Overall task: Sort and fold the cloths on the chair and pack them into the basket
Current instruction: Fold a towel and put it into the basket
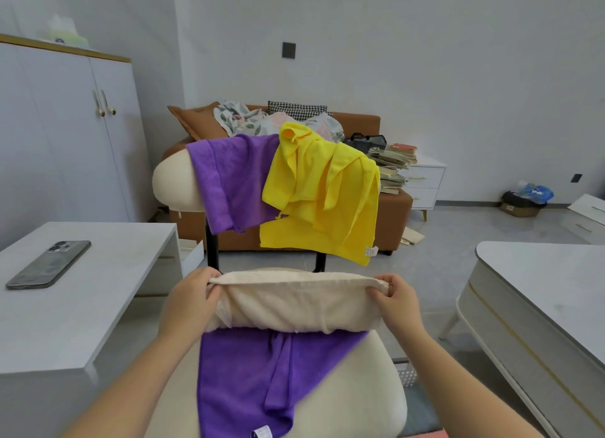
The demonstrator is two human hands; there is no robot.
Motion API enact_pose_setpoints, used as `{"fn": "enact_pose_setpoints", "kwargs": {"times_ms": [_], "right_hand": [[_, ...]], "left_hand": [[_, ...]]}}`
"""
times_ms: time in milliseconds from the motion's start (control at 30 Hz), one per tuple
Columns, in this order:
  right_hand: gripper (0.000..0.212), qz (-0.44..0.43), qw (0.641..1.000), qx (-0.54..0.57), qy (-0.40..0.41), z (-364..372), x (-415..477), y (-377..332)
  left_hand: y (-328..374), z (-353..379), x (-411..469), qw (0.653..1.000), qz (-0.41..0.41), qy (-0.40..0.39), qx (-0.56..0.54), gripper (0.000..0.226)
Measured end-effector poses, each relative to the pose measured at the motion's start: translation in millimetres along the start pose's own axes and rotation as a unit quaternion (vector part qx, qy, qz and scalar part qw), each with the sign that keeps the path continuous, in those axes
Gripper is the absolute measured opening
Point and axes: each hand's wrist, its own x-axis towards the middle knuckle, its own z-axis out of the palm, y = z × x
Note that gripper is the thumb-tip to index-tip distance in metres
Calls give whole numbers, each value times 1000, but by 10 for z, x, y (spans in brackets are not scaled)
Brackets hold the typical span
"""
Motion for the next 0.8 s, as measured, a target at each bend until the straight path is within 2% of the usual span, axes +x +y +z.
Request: {"fn": "enact_pose_setpoints", "kwargs": {"times_ms": [133,233,367,433,500,533,700,800], "right_hand": [[8,-41,999,-27,19,-234,72,-214],[7,-74,997,-2,36,-387,140,-416],[21,-107,984,133,52,-585,205,-832],[19,-113,971,201,56,-686,233,-1076],[15,-121,963,237,43,-764,267,-1263],[14,-121,963,238,33,-784,287,-1318],[11,-88,980,176,6,-736,333,-1224],[10,-73,987,143,-18,-564,224,-1023]], "left_hand": [[87,-268,138,999,42,-25,3,6],[250,-489,246,997,79,-17,-8,11],[596,-843,423,989,111,83,-43,14],[773,-998,521,982,110,133,-82,11],[884,-1100,624,978,89,149,-116,8],[904,-1131,673,981,74,138,-118,4],[754,-1057,681,994,15,69,-82,30],[545,-818,609,998,-44,31,-33,27]]}}
